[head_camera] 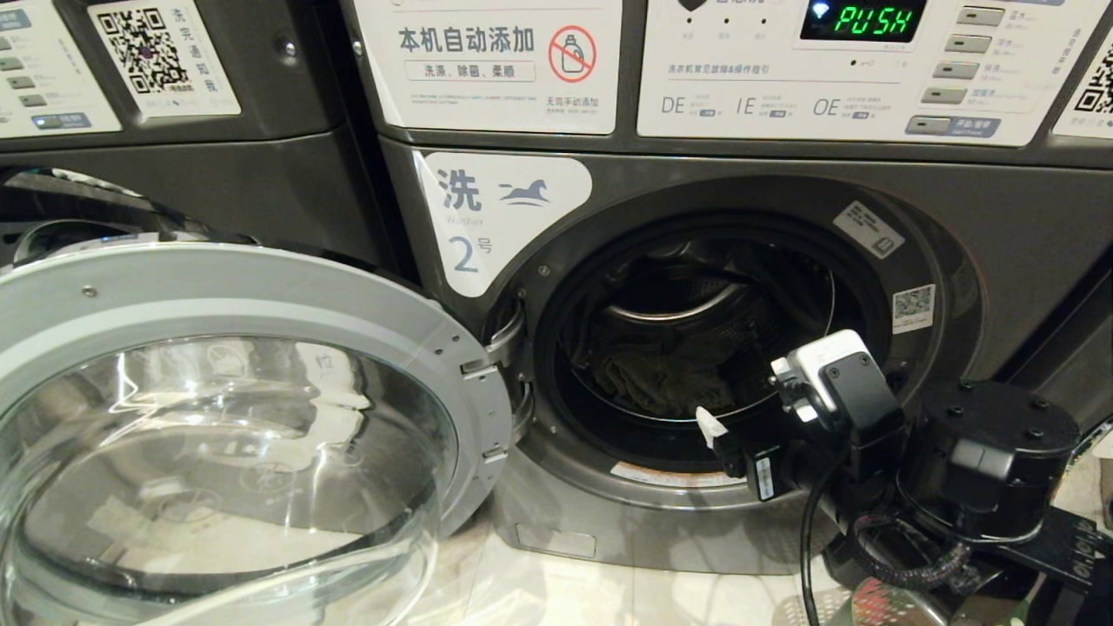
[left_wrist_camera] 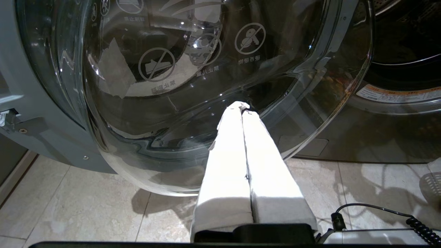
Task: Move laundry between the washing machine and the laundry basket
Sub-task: Pick a cloth and place it into the basket
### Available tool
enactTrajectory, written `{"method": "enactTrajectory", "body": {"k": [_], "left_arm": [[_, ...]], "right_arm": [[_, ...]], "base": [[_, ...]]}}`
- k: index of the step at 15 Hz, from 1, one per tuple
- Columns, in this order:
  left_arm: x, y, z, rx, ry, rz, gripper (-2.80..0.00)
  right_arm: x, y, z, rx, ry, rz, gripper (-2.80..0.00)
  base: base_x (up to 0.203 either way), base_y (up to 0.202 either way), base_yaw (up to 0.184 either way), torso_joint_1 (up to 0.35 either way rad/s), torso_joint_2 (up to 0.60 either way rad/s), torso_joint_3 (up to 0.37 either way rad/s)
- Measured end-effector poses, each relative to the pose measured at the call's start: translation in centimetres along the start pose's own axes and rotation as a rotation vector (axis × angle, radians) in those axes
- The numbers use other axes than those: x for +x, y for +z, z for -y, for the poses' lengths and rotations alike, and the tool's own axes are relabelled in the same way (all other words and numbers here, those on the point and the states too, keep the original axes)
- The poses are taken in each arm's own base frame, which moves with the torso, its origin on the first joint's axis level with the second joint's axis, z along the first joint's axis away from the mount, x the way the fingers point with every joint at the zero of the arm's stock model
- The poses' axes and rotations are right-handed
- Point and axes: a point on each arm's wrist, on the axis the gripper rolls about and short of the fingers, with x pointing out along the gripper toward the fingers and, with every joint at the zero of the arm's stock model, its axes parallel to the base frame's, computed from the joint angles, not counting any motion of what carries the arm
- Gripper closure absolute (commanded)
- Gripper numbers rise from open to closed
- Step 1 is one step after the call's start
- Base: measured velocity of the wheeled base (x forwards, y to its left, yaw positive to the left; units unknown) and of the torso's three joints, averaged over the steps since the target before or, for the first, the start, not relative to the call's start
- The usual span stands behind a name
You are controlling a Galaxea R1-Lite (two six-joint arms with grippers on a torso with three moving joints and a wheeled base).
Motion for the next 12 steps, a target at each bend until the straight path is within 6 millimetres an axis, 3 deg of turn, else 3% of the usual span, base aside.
{"method": "enactTrajectory", "body": {"k": [2, 5, 9, 12], "left_arm": [[0.0, 0.0, 0.0, 0.0, 0.0, 0.0, 0.0], [0.0, 0.0, 0.0, -0.001, 0.0, 0.0, 0.0], [0.0, 0.0, 0.0, -0.001, 0.001, 0.001, 0.0], [0.0, 0.0, 0.0, -0.003, 0.0, 0.001, 0.0]], "right_arm": [[0.9, 0.0, -0.2, 0.021, -0.011, -0.002, -2.8], [4.2, -0.1, -0.4, 0.048, -0.064, 0.015, -2.8], [10.8, -3.1, -1.4, 0.065, -0.136, 0.031, -2.8], [16.5, -5.0, -0.9, 0.091, -0.214, 0.077, -2.8]], "base": [[0.0, 0.0, 0.0, 0.0, 0.0, 0.0], [0.0, 0.0, 0.0, 0.0, 0.0, 0.0], [0.0, 0.0, 0.0, 0.0, 0.0, 0.0], [0.0, 0.0, 0.0, 0.0, 0.0, 0.0]]}}
